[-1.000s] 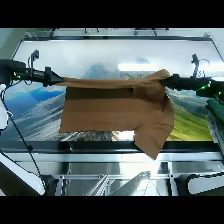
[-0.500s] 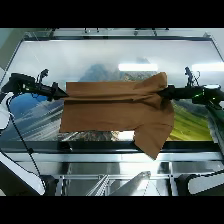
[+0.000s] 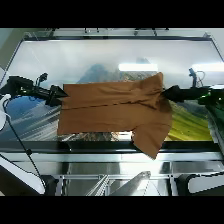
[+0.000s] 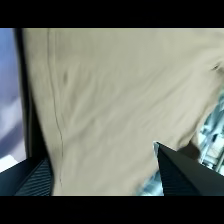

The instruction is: Fold the shirts.

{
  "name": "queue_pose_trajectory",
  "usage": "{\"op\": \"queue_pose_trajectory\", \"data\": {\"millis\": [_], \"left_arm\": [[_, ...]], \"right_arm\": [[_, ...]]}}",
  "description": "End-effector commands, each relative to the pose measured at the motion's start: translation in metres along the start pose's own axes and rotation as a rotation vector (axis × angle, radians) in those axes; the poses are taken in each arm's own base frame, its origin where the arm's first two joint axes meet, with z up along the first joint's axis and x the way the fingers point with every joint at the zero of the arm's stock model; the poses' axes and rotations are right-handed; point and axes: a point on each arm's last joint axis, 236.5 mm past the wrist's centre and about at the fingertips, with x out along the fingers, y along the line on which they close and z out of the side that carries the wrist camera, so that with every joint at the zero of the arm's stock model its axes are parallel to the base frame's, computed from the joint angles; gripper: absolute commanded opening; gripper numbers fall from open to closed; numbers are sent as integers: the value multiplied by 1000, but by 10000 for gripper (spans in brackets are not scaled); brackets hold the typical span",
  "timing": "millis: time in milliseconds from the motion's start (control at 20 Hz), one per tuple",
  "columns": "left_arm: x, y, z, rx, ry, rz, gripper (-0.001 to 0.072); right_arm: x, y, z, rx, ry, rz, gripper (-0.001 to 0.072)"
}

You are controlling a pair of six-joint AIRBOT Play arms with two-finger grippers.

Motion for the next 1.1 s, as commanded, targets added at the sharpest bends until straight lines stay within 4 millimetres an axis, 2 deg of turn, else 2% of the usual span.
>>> {"op": "queue_pose_trajectory", "data": {"millis": [0,100,150,250,350,400,450,500,600,800,1050], "left_arm": [[-29,-11,-27,-56,50,-24,620],[-38,-6,-44,-66,32,21,622],[-41,-2,-54,-77,25,47,623],[-45,3,-79,-108,42,76,622],[-47,13,-106,-148,57,107,622],[-48,19,-117,-169,55,125,622],[-49,23,-126,-190,49,130,622],[-49,25,-133,-215,34,118,622],[-51,31,-142,-248,4,116,622],[-53,39,-155,-301,-31,105,622],[-35,46,-170,-348,-6,91,622]], "right_arm": [[-61,-1,-16,67,40,-59,384],[-100,-21,-24,115,16,-183,385],[-111,-28,-30,146,-2,-221,386],[-114,-34,-53,225,-6,-223,388],[-98,-39,-93,304,44,-205,392],[-86,-44,-115,342,67,-203,411],[-76,-49,-133,366,86,-203,462],[-65,-52,-149,386,107,-200,507],[-51,-54,-171,389,144,-204,500],[-34,-47,-181,350,183,-215,500],[2,6,-180,308,224,-82,500]]}}
